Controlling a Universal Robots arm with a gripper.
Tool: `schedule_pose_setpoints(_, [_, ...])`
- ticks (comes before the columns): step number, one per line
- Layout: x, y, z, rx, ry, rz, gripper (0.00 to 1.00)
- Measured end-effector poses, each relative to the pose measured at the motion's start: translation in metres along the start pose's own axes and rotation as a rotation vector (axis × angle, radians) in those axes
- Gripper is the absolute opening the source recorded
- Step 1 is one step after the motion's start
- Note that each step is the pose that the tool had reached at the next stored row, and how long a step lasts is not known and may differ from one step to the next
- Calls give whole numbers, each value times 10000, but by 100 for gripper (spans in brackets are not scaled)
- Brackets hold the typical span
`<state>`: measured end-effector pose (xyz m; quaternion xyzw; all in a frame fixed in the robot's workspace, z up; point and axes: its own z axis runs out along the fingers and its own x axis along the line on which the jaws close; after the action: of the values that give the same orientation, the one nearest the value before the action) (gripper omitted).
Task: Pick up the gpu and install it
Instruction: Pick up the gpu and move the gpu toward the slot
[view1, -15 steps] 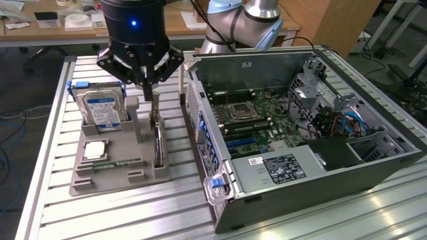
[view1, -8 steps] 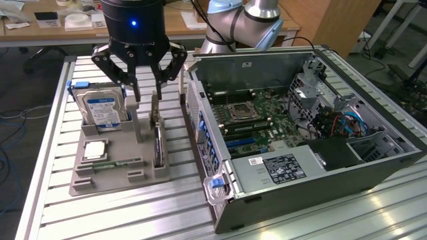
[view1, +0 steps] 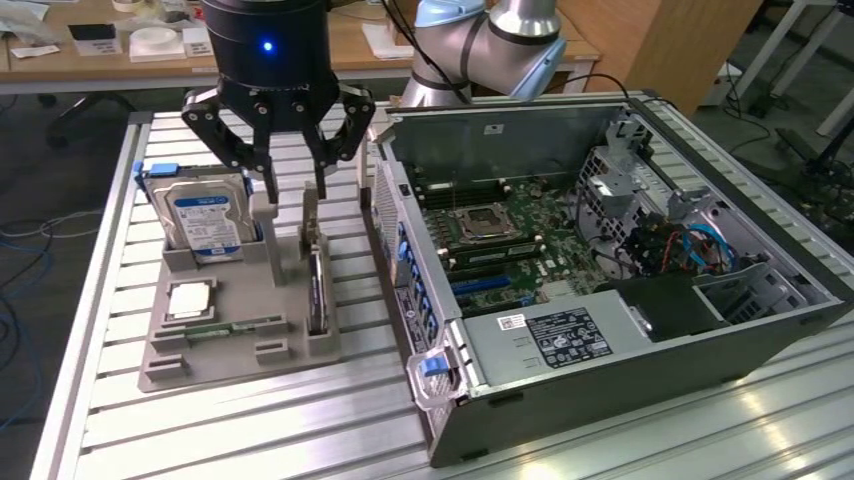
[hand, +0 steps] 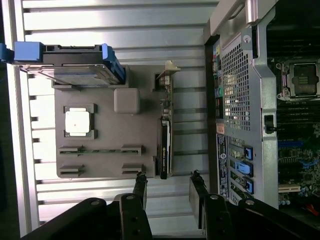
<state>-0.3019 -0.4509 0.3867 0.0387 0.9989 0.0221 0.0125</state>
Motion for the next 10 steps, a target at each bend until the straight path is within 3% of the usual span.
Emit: schedule_pose_setpoints(10, [0,0,0,0,0,0,47])
